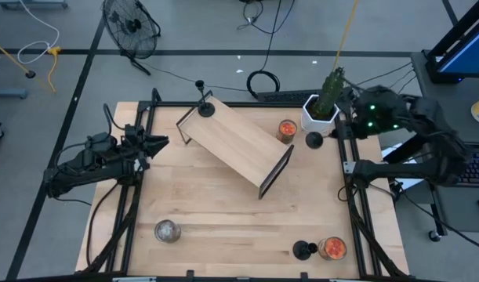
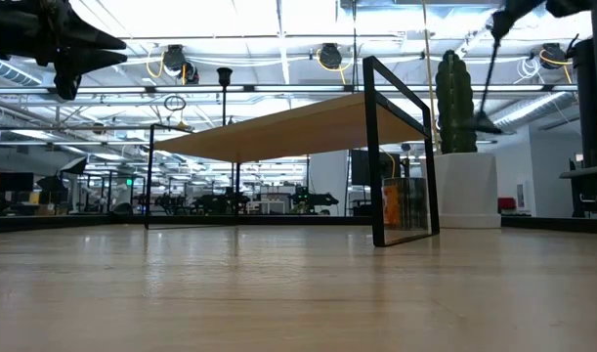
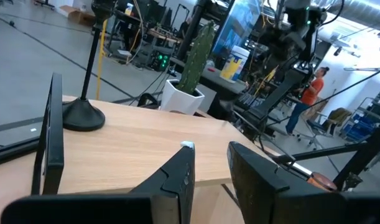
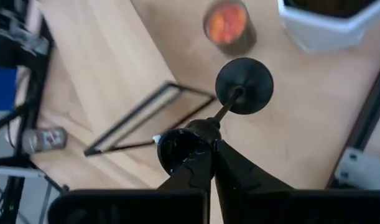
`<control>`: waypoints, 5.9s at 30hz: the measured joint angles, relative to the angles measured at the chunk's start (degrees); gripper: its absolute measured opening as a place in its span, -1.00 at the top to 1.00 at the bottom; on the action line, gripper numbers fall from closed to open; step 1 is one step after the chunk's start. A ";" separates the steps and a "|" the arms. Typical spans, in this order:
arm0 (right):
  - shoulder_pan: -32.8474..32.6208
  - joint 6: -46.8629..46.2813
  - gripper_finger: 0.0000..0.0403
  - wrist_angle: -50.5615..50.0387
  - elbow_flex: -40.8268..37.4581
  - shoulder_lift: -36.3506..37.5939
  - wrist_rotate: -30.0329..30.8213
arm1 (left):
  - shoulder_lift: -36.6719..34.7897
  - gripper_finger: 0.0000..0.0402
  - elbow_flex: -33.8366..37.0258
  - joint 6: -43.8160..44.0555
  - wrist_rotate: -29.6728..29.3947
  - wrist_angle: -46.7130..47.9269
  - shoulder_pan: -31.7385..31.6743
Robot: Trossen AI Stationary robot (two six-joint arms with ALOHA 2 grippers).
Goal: Pick & Place candle stick holders
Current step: Put the top candle holder on the shelf
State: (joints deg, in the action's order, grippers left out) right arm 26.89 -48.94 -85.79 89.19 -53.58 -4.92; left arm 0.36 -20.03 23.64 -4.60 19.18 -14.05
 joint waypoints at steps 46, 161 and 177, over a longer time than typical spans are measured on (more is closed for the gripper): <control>-3.57 13.39 1.00 54.33 2.12 -31.28 -33.06 | 37.93 0.49 -3.61 -5.37 7.73 -46.98 0.05; -8.85 23.81 0.36 53.95 2.06 -29.70 -34.00 | 64.53 0.90 -49.89 -11.53 -33.51 5.30 7.53; -8.85 24.82 0.37 52.73 2.06 -29.70 -34.09 | 50.33 0.90 -15.37 -18.48 -35.10 -39.77 5.80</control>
State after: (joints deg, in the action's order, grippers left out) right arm 18.04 -24.12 -33.05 91.24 -83.29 -39.00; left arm 50.69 -35.41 5.16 -39.70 -20.59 -8.25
